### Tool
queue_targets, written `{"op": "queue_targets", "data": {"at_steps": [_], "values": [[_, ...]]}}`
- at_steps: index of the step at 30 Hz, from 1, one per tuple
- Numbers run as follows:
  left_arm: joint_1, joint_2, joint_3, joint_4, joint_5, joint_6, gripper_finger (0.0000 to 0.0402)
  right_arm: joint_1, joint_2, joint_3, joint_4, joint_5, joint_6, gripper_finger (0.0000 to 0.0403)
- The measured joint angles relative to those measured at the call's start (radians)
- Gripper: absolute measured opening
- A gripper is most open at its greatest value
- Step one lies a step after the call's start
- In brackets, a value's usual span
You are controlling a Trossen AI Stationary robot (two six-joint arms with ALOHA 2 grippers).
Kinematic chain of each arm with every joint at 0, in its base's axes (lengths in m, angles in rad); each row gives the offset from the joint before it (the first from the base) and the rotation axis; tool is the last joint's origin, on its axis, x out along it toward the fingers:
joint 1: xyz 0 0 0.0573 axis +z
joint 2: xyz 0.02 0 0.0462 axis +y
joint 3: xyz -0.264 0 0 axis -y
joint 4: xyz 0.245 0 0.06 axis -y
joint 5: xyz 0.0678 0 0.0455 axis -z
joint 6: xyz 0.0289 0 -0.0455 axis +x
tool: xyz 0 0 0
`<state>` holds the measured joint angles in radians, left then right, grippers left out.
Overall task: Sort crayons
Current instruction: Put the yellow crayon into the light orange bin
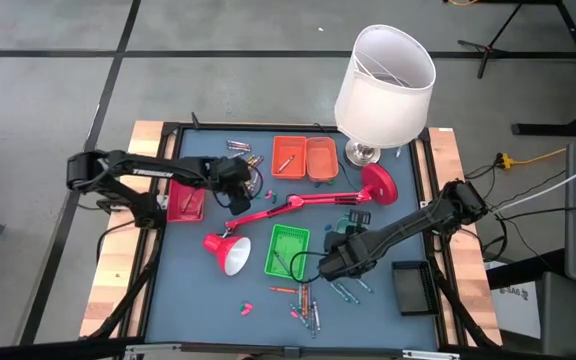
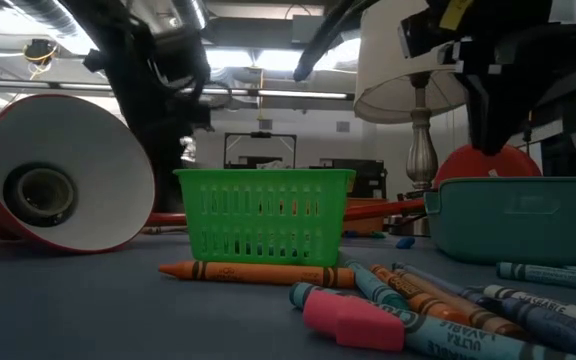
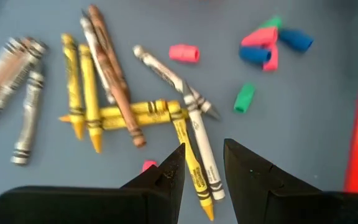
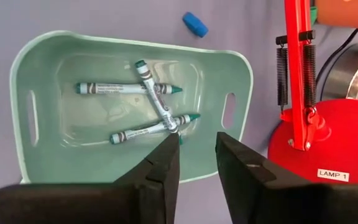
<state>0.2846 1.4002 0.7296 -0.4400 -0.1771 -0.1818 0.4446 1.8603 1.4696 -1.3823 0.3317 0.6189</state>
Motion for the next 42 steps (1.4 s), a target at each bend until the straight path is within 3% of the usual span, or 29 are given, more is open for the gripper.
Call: {"op": "queue_targets", "data": {"at_steps": [14, 42], "values": [[0.069, 0.132, 0.0, 0.002, 0.038, 0.001, 0.0094, 0.0, 0.0, 0.0, 0.002, 0.0, 0.0, 0.0104], [0.089, 0.137, -0.001, 0.006, 0.038, 0.009, 0.0085, 0.0, 0.0, 0.0, -0.003, -0.004, 0.004, 0.0104]]}}
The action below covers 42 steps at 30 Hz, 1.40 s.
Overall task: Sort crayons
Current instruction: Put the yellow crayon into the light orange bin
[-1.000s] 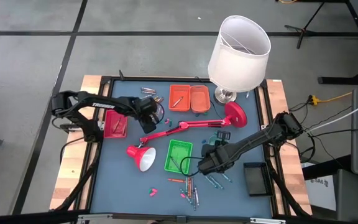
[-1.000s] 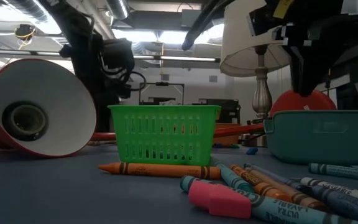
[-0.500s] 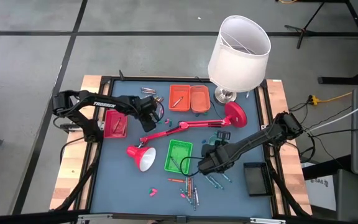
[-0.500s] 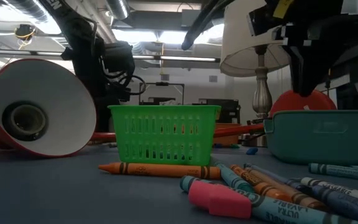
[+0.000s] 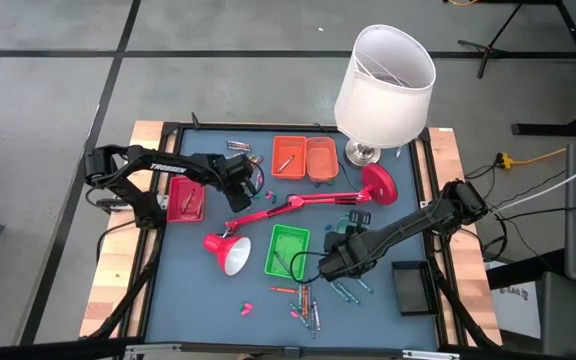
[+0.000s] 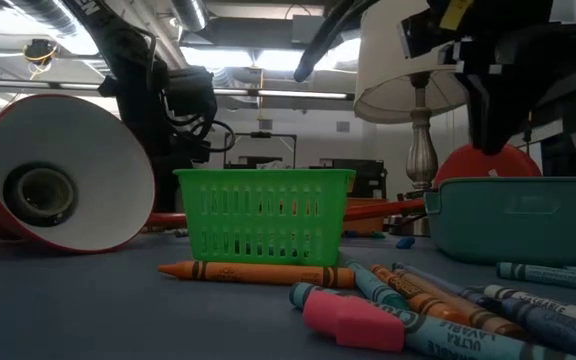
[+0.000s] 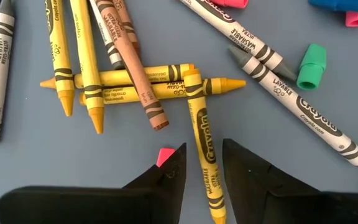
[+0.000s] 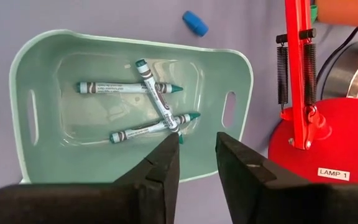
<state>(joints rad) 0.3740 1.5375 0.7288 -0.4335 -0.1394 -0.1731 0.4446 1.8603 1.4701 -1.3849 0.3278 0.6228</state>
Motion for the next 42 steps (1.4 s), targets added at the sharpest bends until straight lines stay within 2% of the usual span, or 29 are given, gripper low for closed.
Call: {"op": "queue_targets", "data": {"at_steps": [11, 22, 26, 32, 38, 42], "values": [[0.001, 0.0, 0.0, 0.001, -0.001, 0.0, 0.0006, 0.001, 0.0, 0.07, -0.061, -0.014, 0.0, 0.0104], [0.002, 0.0, 0.023, -0.012, 0.001, 0.0, 0.0002, 0.053, -0.009, 0.076, -0.092, 0.021, 0.005, 0.0104], [0.002, 0.0, 0.094, -0.038, 0.017, 0.0, 0.0003, 0.092, -0.045, 0.076, -0.104, 0.03, 0.071, 0.0104], [0.002, 0.0, 0.236, -0.041, 0.029, 0.0, 0.0002, 0.157, -0.104, 0.076, -0.137, 0.103, 0.228, 0.0104], [0.002, 0.0, 0.302, 0.153, 0.03, -0.012, 0.0001, 0.214, -0.115, 0.076, -0.135, 0.188, 0.292, 0.0104], [-0.006, 0.009, 0.303, 0.322, 0.03, -0.095, 0.0001, 0.231, -0.115, 0.075, -0.135, 0.204, 0.292, 0.0104]]}}
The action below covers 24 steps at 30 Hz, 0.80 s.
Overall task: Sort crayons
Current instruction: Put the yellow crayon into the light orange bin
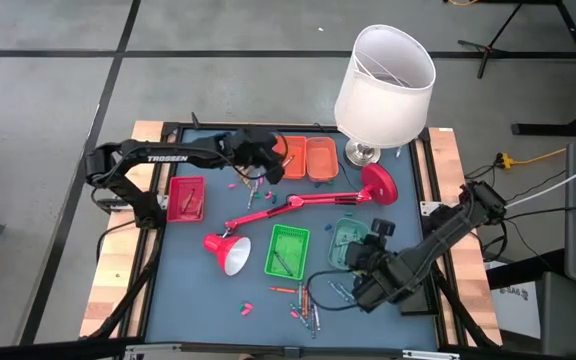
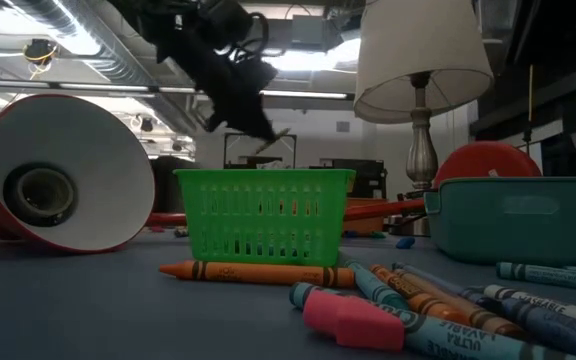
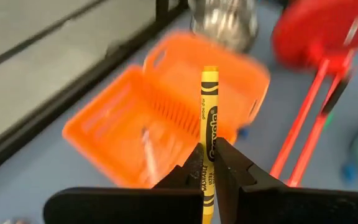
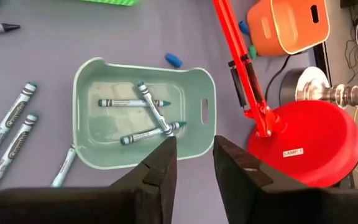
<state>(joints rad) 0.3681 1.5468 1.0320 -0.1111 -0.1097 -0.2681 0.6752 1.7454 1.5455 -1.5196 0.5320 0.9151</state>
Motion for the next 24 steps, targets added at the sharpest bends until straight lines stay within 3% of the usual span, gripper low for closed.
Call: {"op": "queue_targets", "data": {"at_steps": [7, 14, 20, 24], "values": [[-0.042, 0.109, 0.001, 0.32, 0.0, -0.139, 0.0, -0.001, 0.0, -0.001, 0.0, 0.007, -0.01, 0.0104], [-0.061, 0.275, 0.001, 0.634, -0.03, -0.148, 0.0, -0.001, 0.0, -0.001, 0.002, 0.016, -0.015, 0.0104], [-0.047, 0.375, 0.0, 0.759, -0.031, -0.143, 0.0, -0.001, 0.0, -0.001, 0.061, 0.012, -0.015, 0.0104], [-0.035, 0.425, 0.0, 0.815, -0.031, -0.141, 0.0009, -0.001, 0.0, -0.001, 0.147, -0.057, -0.015, 0.0104]]}}
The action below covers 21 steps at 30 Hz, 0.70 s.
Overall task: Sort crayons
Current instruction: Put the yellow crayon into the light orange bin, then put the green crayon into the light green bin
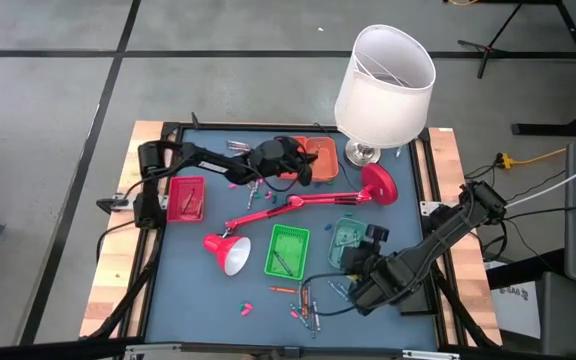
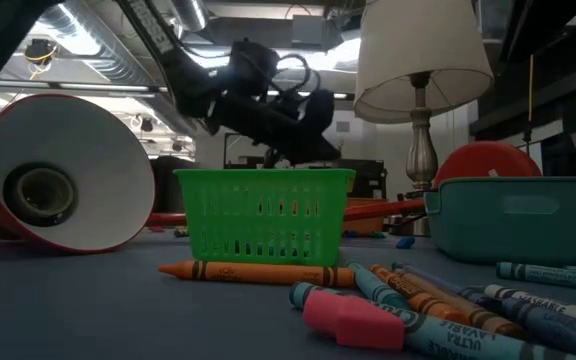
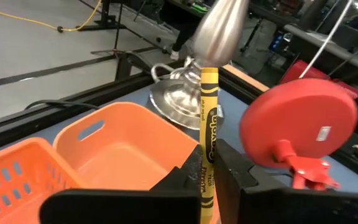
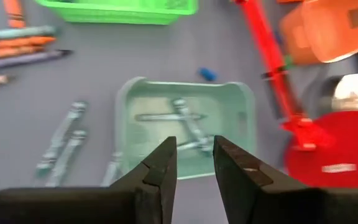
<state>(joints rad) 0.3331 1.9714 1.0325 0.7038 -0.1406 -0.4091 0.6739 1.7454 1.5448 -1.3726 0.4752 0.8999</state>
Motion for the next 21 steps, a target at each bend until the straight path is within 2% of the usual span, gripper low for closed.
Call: {"op": "queue_targets", "data": {"at_steps": [5, 11, 21], "values": [[0.016, 0.037, 0.0, 0.026, -0.003, 0.0, 0.0025, 0.001, 0.0, -0.005, 0.109, -0.102, 0.018, 0.0104], [0.023, 0.038, 0.0, 0.026, -0.005, 0.0, 0.0042, 0.015, 0.0, -0.071, 0.205, -0.216, 0.06, 0.0104], [0.025, 0.038, 0.0, 0.025, -0.004, 0.001, 0.0085, 0.119, 0.0, -0.202, 0.259, -0.251, 0.317, 0.0104]]}}
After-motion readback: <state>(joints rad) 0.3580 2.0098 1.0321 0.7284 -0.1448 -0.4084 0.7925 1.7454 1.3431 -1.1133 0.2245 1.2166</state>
